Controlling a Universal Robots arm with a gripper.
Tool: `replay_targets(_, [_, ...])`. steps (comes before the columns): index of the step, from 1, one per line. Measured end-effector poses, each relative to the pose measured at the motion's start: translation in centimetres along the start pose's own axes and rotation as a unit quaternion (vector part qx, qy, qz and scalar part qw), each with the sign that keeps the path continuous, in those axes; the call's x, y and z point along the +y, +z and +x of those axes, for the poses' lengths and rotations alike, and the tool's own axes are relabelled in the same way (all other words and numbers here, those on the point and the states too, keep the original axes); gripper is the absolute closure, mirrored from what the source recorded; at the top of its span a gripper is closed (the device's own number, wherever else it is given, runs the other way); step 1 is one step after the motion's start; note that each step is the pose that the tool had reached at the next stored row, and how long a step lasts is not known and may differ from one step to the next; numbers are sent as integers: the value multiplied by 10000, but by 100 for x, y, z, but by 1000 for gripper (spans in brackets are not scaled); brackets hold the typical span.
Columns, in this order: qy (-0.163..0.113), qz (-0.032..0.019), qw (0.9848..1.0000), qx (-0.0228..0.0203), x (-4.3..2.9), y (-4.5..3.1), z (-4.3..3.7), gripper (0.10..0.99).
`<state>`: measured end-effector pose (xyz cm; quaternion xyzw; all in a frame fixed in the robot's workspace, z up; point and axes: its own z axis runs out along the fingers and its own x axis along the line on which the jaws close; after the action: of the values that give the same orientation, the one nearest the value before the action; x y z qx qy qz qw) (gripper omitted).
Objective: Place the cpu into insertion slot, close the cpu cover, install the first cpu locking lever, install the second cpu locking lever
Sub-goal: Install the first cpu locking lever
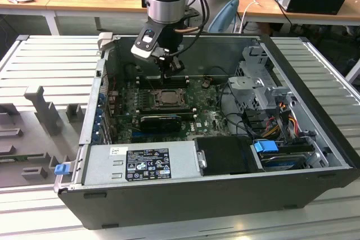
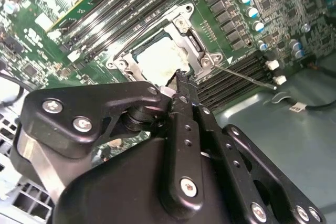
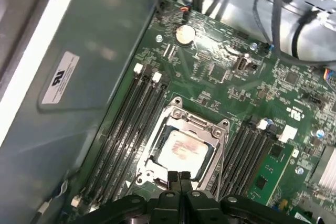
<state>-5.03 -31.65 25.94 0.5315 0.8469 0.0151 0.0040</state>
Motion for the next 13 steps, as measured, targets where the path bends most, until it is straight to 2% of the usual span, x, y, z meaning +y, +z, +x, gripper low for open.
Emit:
replay_targets(4, [-287, 3, 9996, 9, 0, 0, 0, 980])
replay_targets(9, [-596, 6, 9982, 18, 0, 0, 0, 980])
replay_targets(13, [-929, 9, 9957, 28, 0, 0, 0, 980])
